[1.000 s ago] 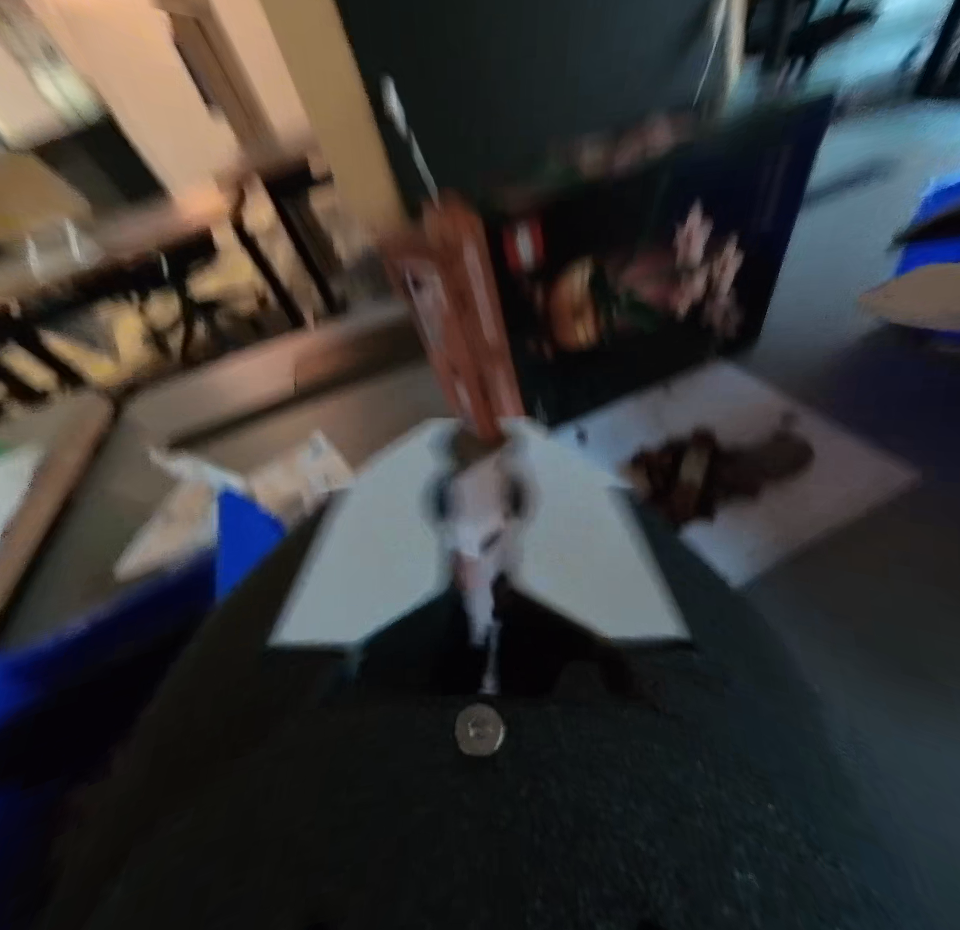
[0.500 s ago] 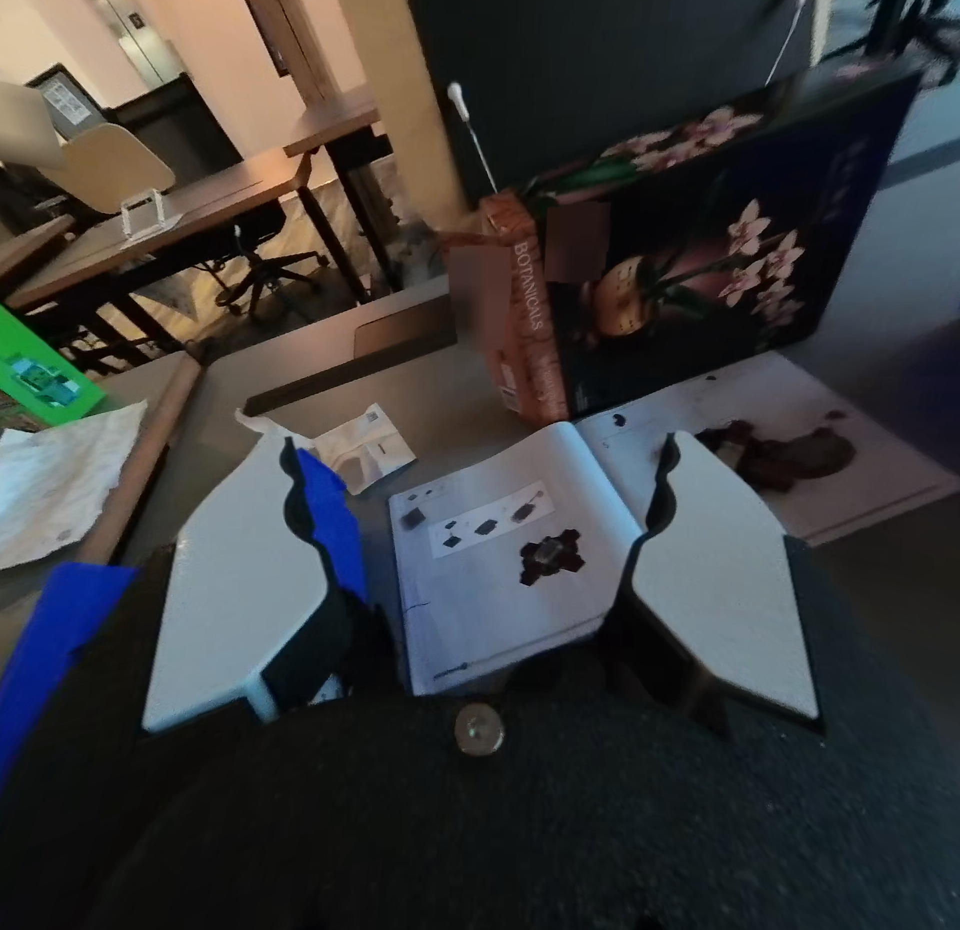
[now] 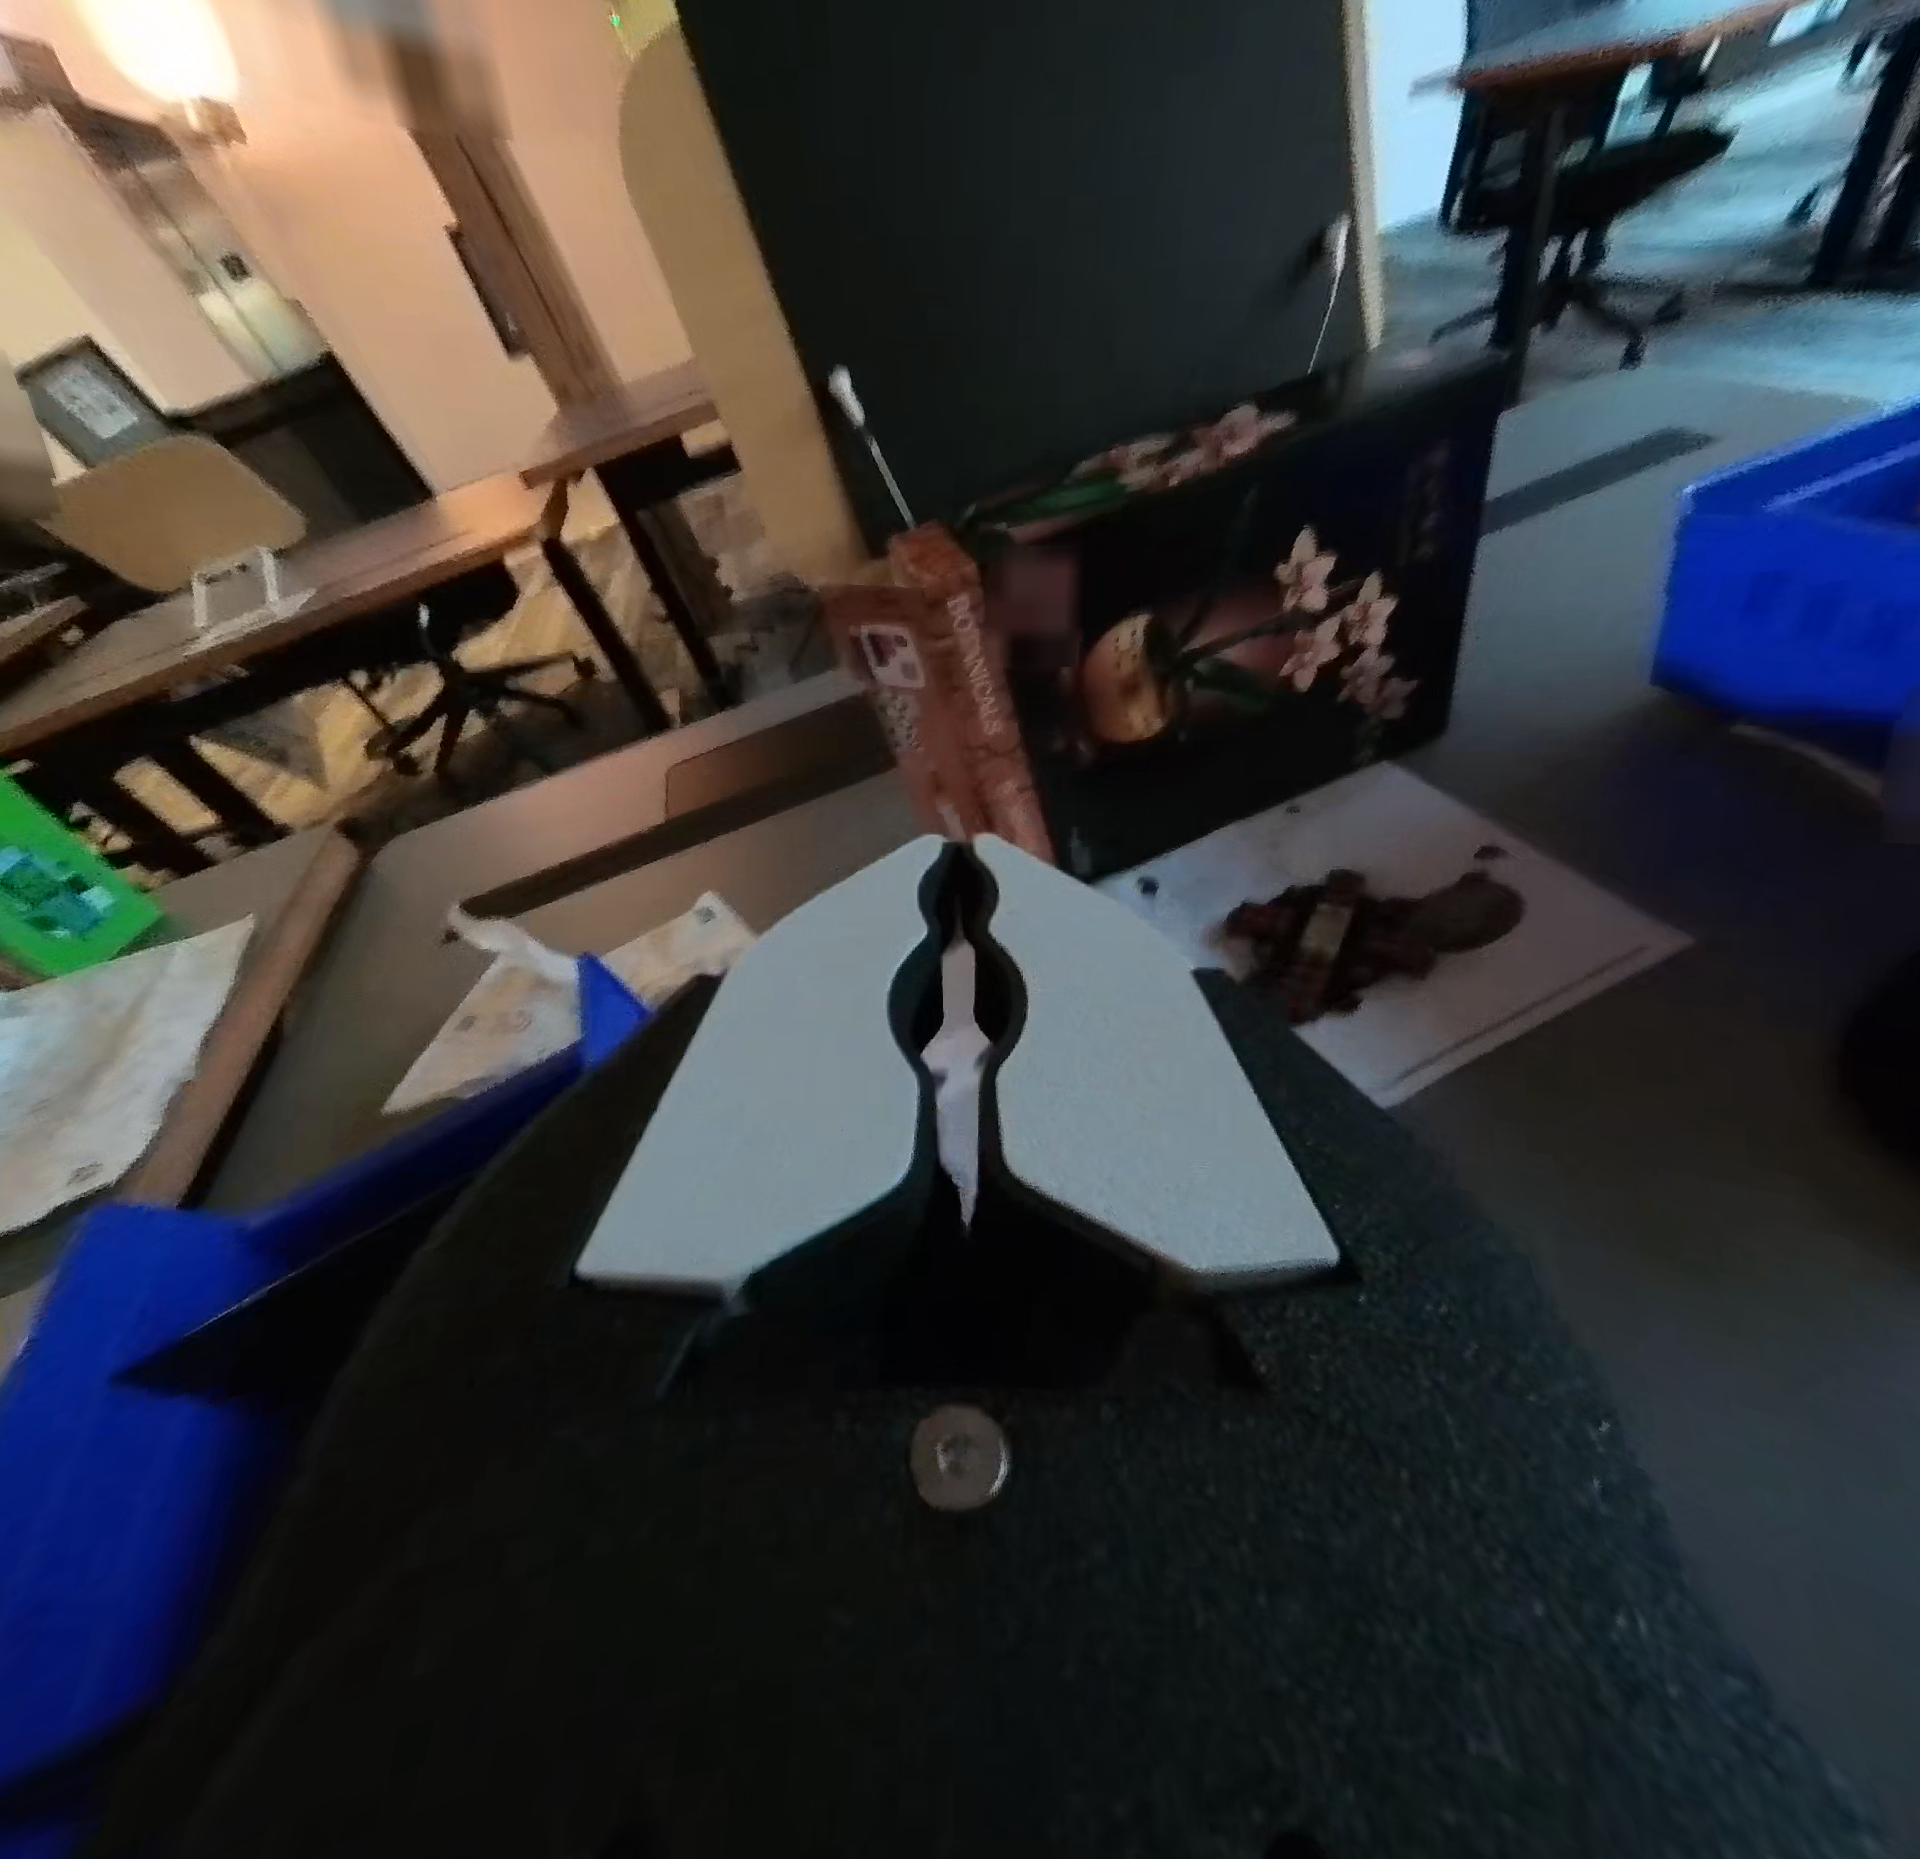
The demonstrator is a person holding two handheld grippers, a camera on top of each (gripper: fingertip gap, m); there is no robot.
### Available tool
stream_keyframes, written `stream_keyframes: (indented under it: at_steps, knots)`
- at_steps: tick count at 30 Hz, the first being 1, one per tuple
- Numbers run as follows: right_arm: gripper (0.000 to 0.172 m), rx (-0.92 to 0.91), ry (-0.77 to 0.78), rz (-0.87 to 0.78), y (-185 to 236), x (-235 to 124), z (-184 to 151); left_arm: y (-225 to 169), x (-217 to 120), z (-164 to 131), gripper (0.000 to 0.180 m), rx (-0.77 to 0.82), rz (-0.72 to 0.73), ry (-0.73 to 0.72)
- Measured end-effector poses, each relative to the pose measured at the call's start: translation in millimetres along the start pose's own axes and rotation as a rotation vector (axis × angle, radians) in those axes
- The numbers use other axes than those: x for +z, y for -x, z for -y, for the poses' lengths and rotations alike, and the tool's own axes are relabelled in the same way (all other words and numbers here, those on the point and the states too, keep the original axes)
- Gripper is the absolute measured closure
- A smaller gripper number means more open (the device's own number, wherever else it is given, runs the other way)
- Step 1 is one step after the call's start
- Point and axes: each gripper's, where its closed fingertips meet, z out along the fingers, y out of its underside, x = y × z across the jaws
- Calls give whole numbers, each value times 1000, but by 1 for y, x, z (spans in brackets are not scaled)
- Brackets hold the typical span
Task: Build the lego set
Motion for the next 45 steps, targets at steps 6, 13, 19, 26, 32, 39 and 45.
stream_keyframes:
  at_steps: [6, 13, 19, 26, 32, 39, 45]
  knots:
    - [65, 1, 103, -95, -8, 2, -14, 10, 3, -31, 45, -34, 63, 190]
    - [62, 37, 119, -87, -8, 3, -19, 15, 0, -29, 36, -72, 69, 166]
    - [65, 47, 123, -90, -11, 7, -21, 17, 1, -30, 38, -71, 66, 172]
    - [67, 74, 99, -114, -31, 14, -13, 35, 8, -13, 40, -31, 92, 162]
    - [69, 102, 137, -97, -29, 16, -34, 23, 18, -24, 44, -56, 53, 181]
    - [72, 115, 126, -90, -31, 17, -35, 14, 22, -27, 42, -51, 34, 190]
    - [76, 104, 100, -67, -23, 21, -29, 15, 21, -26, 46, -53, 37, 183]
